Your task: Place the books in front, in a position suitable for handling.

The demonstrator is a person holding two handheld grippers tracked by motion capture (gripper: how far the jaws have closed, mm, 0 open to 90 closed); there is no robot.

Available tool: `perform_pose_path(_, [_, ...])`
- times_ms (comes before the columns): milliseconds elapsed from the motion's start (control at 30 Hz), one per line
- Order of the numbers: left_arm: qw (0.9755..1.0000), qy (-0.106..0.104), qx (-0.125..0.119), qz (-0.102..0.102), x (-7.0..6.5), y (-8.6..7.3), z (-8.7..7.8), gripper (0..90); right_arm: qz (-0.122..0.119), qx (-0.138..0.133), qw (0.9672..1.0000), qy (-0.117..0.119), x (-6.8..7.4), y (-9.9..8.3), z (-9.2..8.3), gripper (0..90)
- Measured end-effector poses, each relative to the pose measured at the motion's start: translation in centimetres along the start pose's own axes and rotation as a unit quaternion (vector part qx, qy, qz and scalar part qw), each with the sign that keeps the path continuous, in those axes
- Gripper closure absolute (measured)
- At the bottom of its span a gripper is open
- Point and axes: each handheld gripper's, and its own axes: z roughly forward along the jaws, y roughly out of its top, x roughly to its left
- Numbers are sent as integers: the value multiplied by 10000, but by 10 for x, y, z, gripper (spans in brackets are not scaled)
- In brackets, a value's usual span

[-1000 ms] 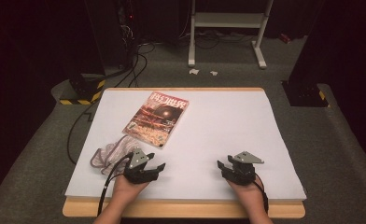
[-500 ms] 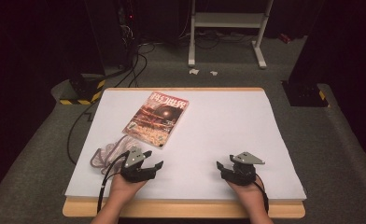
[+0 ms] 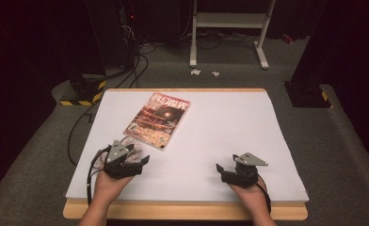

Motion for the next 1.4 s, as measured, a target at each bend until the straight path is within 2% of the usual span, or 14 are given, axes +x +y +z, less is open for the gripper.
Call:
perform_pose_path(133, [9998, 148, -38, -95, 14, 1, -11, 199, -61, 24, 10000, 71, 2, 1, 0, 154])
perform_pose_path(233, [9987, 441, -1, -250, 30, -2, -19, 145, -105, 46, 9998, 155, 4, 2, 0, 132])
perform_pose_path(267, [9987, 441, -1, -250, 30, -2, -19, 139, -105, 46, 9998, 155, 4, 2, 0, 132])
perform_pose_path(300, [9979, 513, 23, -394, 40, -4, -23, 129, -101, 69, 9998, 166, 5, 3, 0, 84])
perform_pose_path(333, [9979, 513, 23, -394, 40, -4, -23, 124, -120, 57, 9998, 148, 5, 3, 0, 64])
perform_pose_path(433, [9962, 720, 199, -450, 55, -11, -29, 107, -129, 23, 9997, 225, 6, 4, -1, 63])
perform_pose_path(533, [9952, 749, 285, -566, 64, -15, -31, 95, -199, 21, 9995, 233, 7, 5, -1, 29])
perform_pose_path(567, [9944, 705, 365, -704, 73, -20, -32, 95, -238, 59, 9994, 226, 9, 5, 0, 12])
perform_pose_path(700, [9932, 590, 511, -859, 82, -28, -30, 88, -316, 150, 9992, 206, 11, 6, 2, 1])
perform_pose_path(900, [9925, 437, 736, -877, 82, -34, -22, 74, -204, 217, 9995, 84, 9, 6, 2, 2])
perform_pose_path(1033, [9907, 363, 1036, -799, 79, -40, -12, 82, -166, 240, 9996, 57, 8, 6, 2, 4])
perform_pose_path(1133, [9892, 281, 1171, -835, 80, -46, -6, 152, -171, 264, 9995, 58, 8, 6, 3, 5])
perform_pose_path(1233, [9878, 408, 1359, -648, 77, -51, 0, 217, -195, 284, 9994, 52, 8, 5, 4, 7])
perform_pose_path(1400, [9878, 550, 1365, -506, 76, -54, 0, 330, -169, 313, 9994, 60, 8, 5, 5, 12])
